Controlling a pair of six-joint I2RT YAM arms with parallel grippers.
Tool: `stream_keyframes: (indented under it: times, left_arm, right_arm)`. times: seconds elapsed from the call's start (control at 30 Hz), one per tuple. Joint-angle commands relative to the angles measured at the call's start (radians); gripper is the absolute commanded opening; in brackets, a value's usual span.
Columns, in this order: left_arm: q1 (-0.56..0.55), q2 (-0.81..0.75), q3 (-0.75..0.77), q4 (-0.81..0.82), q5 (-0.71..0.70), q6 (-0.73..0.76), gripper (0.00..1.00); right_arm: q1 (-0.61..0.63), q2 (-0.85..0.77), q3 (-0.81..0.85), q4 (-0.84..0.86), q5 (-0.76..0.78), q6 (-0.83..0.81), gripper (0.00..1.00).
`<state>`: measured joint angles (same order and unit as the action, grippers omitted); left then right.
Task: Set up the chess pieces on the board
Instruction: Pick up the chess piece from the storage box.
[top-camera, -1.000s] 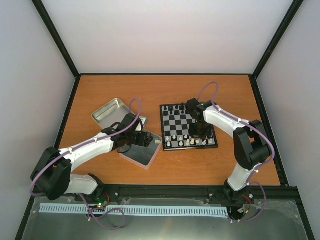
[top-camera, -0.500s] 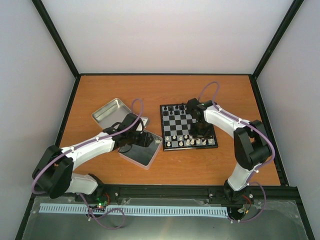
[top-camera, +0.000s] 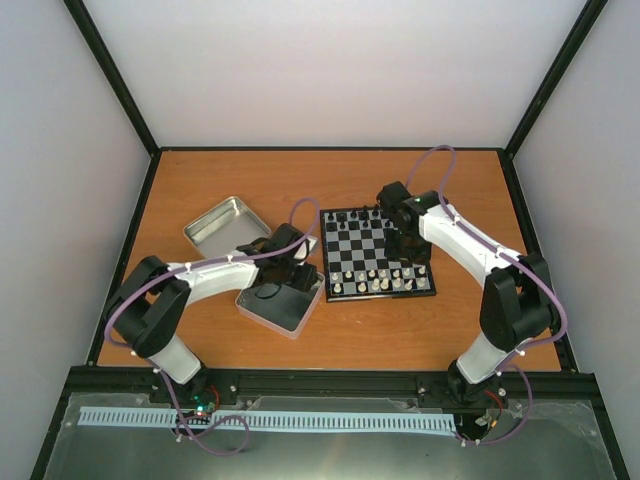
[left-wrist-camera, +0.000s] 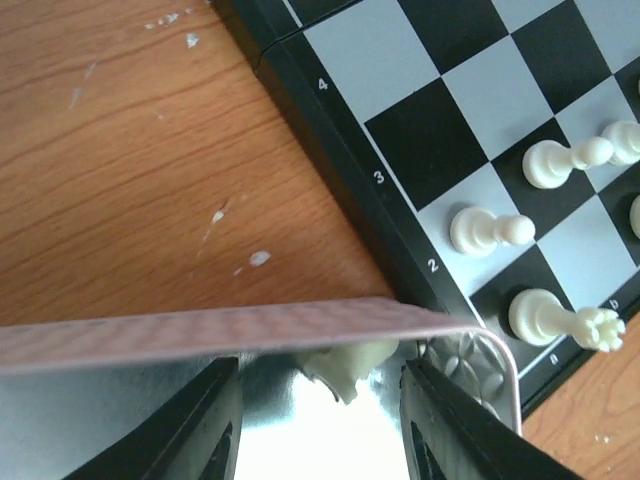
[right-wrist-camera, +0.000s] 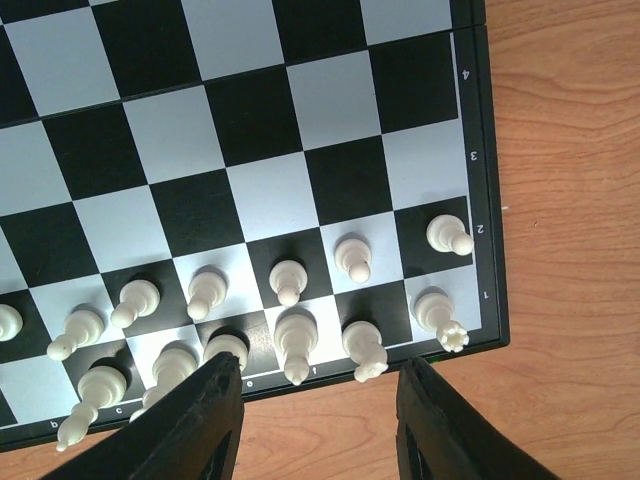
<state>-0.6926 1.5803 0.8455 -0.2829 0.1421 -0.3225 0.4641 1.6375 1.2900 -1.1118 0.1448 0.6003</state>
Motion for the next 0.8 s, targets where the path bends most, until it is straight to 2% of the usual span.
stream_keyframes:
  times: [0.0,0.23,0.3,0.47,0.7,0.77]
  left_arm:
    - [-0.021,0.061,0.064,0.027,-0.027,0.014,0.43]
    - [-0.036,0.093,0.045,-0.027,-0.085,0.002,0.36]
    - [-0.036,0.09,0.029,-0.047,-0.099,0.001,0.32]
    - [-0.036,0.044,-0.014,-0.076,-0.138,-0.009,0.3]
    - [-0.035,0.005,-0.018,-0.134,-0.134,-0.032,0.31]
    - [-0.035,-0.015,-0.011,-0.141,-0.119,-0.015,0.37]
  right_arm:
    - [-0.009,-0.019,0.039,-0.027,0.026,0.028,0.43]
    - [-0.009,-0.028,0.033,-0.021,0.016,0.033,0.43]
    - [-0.009,-0.028,0.03,-0.016,0.012,0.032,0.43]
    - [-0.01,-0.033,0.02,-0.002,-0.001,0.031,0.43]
    - [-0.009,-0.04,0.017,0.01,-0.021,0.032,0.43]
    - [-0.009,-0.042,0.016,0.017,-0.026,0.032,0.43]
